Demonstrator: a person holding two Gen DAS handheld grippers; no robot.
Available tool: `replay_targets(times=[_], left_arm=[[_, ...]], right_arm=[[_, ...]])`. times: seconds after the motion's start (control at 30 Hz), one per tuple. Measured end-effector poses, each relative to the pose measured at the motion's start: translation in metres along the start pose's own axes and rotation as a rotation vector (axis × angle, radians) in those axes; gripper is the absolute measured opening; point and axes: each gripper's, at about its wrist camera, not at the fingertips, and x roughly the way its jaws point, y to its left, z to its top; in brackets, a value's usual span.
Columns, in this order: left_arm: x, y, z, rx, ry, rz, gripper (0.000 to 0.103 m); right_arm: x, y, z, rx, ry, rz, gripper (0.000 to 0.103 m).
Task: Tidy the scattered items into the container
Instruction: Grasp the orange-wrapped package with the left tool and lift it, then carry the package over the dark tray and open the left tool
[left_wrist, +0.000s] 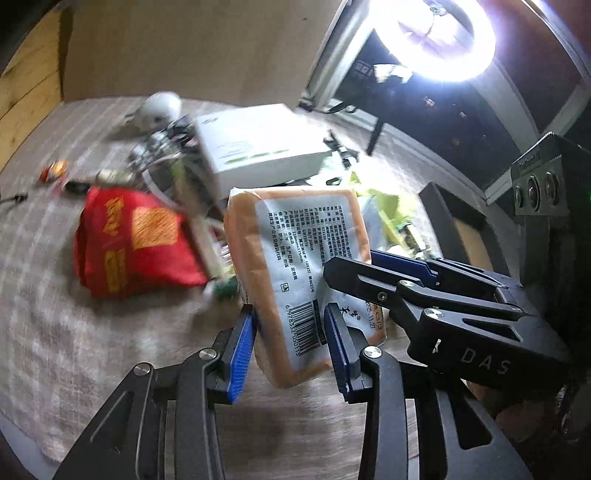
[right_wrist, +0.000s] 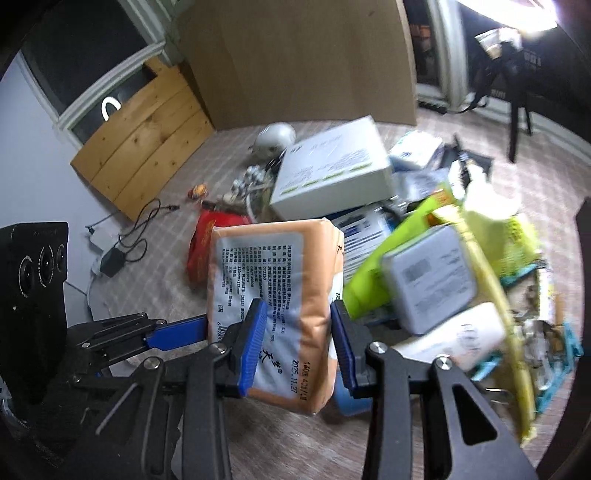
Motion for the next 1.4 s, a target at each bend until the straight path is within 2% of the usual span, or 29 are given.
replay_targets(times=[0.17,0.37,0.9,1.2,1.27,1.3,1.33,1.4], left_arm=[[0.009,-0.043,0.009,0.064,-0.003,-0.029,0.035],[0.022,-0.109,0.015,0.153,0.006,-0.077,0.035],[0.095,-0.313,-0.001,0.399,0.099,-0.26,0.035],[0.122,-0.381,-0.017,0.469,0.163,-0.342,0.036],[0.126,-0.39,-0.02,0.482,0.18,-0.354,0.035],[0.127,-0.393,-0.021,0.486,0.188,-0.357,0.035],[0.127,-0.396,-0.022,0.49,0.186,-0.356,0.035],[0.126,-0.399,-0.023,0.504,0.175,-0.349,0.035]], right_arm=[[-0.036,-0.027,-0.002,0.034,-0.05,-0.046,0.036],[-0.085,-0.08,-0.015,0.115,-0.11,-0.095,0.036],[-0.218,-0.223,-0.096,0.368,-0.24,-0.339,0.036],[-0.257,-0.27,-0.129,0.438,-0.234,-0.452,0.037],[-0.261,-0.279,-0.133,0.468,-0.234,-0.478,0.048],[-0.262,-0.282,-0.133,0.485,-0.234,-0.493,0.062],[-0.264,-0.285,-0.136,0.498,-0.241,-0.515,0.068],[-0.27,-0.285,-0.138,0.501,-0.259,-0.547,0.068]])
